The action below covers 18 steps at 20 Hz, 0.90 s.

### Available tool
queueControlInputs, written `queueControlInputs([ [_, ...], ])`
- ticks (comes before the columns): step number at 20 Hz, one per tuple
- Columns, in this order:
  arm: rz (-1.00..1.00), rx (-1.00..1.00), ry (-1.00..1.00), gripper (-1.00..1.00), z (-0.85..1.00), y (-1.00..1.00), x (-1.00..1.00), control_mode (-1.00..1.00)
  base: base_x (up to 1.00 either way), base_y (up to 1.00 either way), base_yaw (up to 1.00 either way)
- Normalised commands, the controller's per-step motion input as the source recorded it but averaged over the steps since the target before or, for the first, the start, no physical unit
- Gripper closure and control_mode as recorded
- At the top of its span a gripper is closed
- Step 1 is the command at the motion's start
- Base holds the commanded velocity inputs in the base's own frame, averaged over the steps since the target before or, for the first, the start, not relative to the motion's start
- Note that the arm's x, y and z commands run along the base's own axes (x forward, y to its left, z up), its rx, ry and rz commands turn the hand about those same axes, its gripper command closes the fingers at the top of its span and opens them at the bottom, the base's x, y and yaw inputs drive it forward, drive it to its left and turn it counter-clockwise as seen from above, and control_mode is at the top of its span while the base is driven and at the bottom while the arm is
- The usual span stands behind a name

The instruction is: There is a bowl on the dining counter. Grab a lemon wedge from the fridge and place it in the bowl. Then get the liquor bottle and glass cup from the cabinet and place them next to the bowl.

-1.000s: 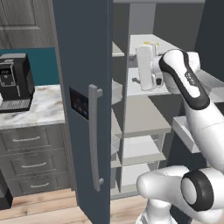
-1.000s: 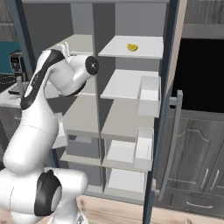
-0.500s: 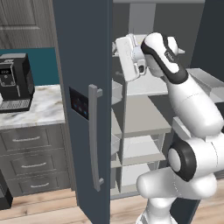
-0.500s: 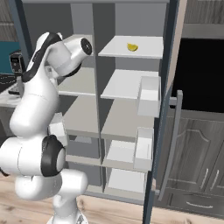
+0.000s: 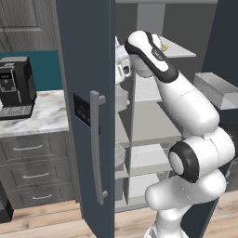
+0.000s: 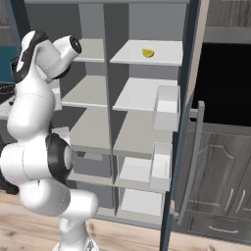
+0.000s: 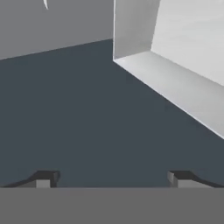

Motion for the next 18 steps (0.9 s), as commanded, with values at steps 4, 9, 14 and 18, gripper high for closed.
queueControlInputs([
  [4,0.12,0.0,0.04,-1.0,0.0,0.99,0.0,-1.0,0.0,0.0,0.0],
  [9,0.12,0.0,0.03,-1.0,0.0,0.99,0.0,-1.0,0.0,0.0,0.0],
  [14,0.09,-0.01,0.01,-1.0,-0.07,0.85,0.0,-1.0,0.0,0.0,0.0],
  [18,0.01,-0.08,0.01,-1.0,-0.18,0.08,0.01,-1.0,0.0,0.0,0.0],
])
